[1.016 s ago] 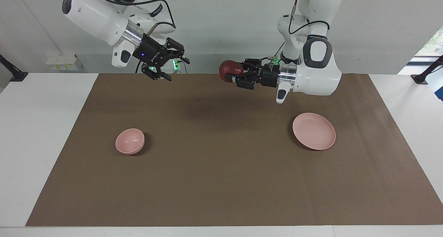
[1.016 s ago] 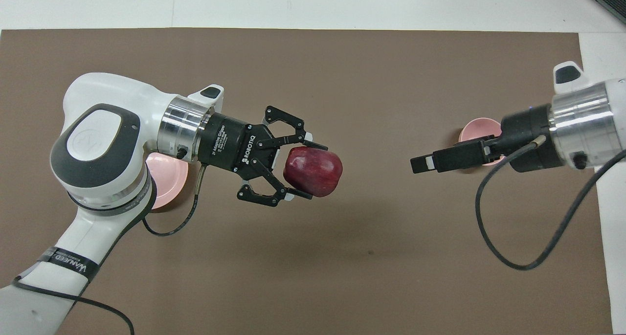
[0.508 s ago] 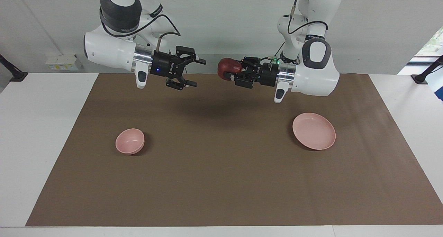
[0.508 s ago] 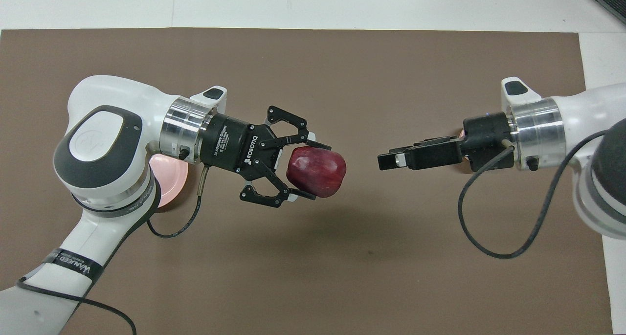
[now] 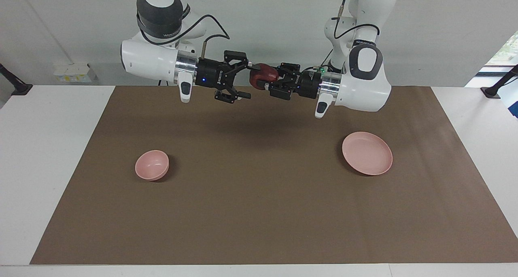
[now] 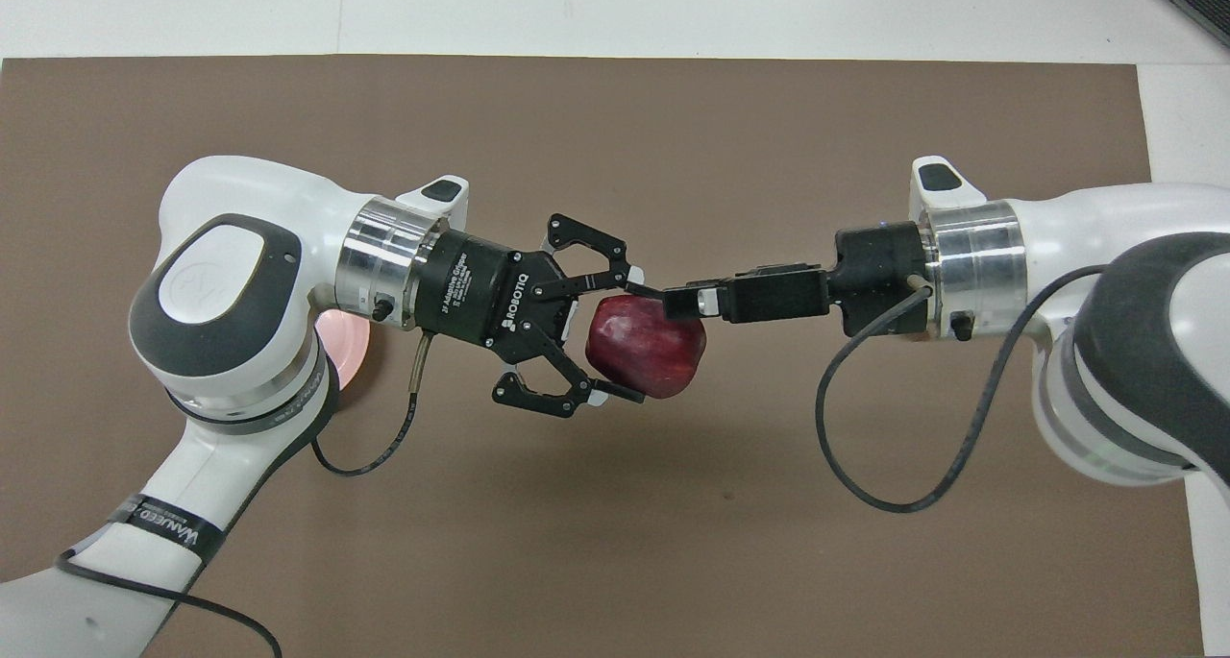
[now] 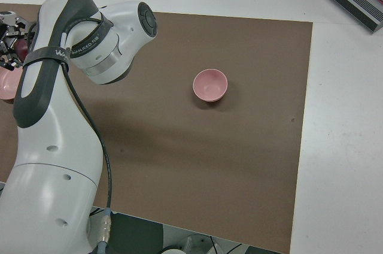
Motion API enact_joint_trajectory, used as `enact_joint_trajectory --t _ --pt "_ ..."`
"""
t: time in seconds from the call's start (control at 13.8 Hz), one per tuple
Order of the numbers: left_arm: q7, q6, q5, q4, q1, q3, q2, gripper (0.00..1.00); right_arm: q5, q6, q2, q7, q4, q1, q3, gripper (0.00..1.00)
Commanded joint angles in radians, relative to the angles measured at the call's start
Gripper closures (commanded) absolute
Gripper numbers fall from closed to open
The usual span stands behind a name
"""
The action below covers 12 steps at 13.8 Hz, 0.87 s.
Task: Move apple from plate to bowl
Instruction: 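Close the right gripper on the apple while the left gripper opens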
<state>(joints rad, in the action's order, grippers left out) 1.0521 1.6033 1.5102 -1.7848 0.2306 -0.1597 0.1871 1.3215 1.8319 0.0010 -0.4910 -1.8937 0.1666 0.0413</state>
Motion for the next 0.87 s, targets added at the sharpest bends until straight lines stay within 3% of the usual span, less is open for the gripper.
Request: enact_joint_trajectory --t 0.0,0.8 --pt "0.005 0.033 0.027 -0.019 0.023 0.014 -0.017 1.0 0.033 0.016 -0.019 -0.017 -0.028 0.004 0.0 0.0" --pt "0.003 0.057 0.035 -0.018 0.024 0.005 -0.017 1.0 0.031 0.064 -0.021 -0.002 -0.028 0.053 0.003 0.0"
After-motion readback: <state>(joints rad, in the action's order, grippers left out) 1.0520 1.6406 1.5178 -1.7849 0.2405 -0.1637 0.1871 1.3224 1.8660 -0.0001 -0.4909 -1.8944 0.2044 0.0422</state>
